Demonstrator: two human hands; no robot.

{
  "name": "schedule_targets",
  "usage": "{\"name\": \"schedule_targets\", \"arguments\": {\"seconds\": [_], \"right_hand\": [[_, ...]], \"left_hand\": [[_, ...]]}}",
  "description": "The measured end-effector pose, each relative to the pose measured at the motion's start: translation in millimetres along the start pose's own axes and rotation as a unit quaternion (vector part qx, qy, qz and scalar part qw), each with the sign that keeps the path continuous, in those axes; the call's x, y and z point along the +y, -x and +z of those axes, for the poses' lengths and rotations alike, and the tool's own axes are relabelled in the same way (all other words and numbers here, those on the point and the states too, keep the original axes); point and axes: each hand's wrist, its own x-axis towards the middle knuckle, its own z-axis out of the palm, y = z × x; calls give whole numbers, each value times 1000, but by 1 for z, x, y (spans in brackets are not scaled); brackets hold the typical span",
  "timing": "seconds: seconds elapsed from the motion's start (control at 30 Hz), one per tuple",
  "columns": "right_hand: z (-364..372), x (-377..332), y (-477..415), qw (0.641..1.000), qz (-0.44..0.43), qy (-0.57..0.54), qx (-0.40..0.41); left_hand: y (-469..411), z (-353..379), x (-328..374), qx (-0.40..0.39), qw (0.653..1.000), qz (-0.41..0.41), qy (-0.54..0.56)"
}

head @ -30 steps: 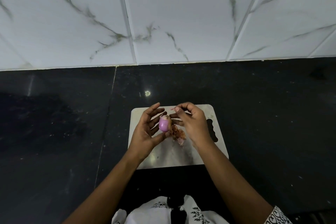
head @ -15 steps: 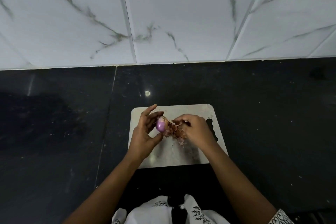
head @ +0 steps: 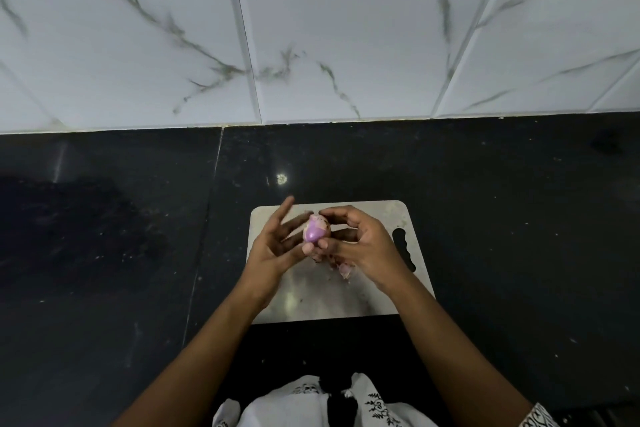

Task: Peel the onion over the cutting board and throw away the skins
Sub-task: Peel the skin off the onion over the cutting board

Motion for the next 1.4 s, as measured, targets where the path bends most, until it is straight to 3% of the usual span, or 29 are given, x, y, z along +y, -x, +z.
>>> {"name": "schedule_targets", "arguments": {"seconds": [0.27, 0.4, 0.6, 0.9, 1.0, 1.13, 1.2, 1.3, 1.4], "right_hand": [[1, -4, -1, 985, -83, 136, 61], [-2, -9, -2, 948, -173, 259, 62], [-3, -17, -3, 884, -225, 407, 43], [7, -7, -5, 835, -271, 475, 53], [7, -7, -8, 849, -252, 462, 48], [-1, -9, -11, 923, -143, 333, 128], [-5, -10, -8, 948, -126, 267, 121], [-7, -12, -1, 942, -176, 282, 47], [-7, -15, 1, 920, -209, 330, 35]], "left_hand": [[1, 10, -4, 53, 997, -32, 44], [1, 9, -3, 64, 997, -29, 21], [1, 8, 1, 73, 997, -20, -2], [2, 4, 9, 54, 998, -4, -31], [3, 3, 10, 47, 998, -10, -29], [4, 7, 6, 48, 998, -29, -4], [3, 9, 5, 57, 998, -35, -3], [2, 9, 7, 68, 997, -35, -6], [1, 8, 8, 63, 997, -33, -18]]}}
